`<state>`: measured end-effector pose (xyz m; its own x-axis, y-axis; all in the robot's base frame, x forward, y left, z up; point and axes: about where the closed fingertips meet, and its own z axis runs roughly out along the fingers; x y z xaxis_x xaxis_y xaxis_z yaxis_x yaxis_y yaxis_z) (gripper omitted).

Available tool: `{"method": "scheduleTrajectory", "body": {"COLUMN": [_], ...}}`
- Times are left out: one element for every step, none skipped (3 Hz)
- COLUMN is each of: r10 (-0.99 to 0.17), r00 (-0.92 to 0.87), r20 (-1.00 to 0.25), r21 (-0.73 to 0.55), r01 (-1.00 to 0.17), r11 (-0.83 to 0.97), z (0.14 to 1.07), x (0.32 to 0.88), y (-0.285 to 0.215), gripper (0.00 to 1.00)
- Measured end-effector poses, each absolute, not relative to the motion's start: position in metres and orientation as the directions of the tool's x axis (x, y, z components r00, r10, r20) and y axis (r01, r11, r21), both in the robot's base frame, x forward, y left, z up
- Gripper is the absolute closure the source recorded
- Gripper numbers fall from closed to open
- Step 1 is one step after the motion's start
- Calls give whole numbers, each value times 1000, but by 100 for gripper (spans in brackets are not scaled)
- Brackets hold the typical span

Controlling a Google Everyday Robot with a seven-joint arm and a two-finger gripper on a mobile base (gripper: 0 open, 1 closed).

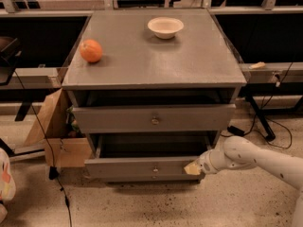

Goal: Close middle drawer

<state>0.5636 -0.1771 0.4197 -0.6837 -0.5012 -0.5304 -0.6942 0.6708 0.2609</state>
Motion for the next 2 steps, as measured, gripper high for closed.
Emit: {"method": "scheduleTrajectory", "body": {"r10": [-496,-497], "r00": [-681,-676], "r20": [-539,-544], "r21": [258,268], "r01": [-694,-702], "r11": [672,660], "z": [422,420], "x": [567,566], "y": [-177,-168], "gripper": [61,37]}}
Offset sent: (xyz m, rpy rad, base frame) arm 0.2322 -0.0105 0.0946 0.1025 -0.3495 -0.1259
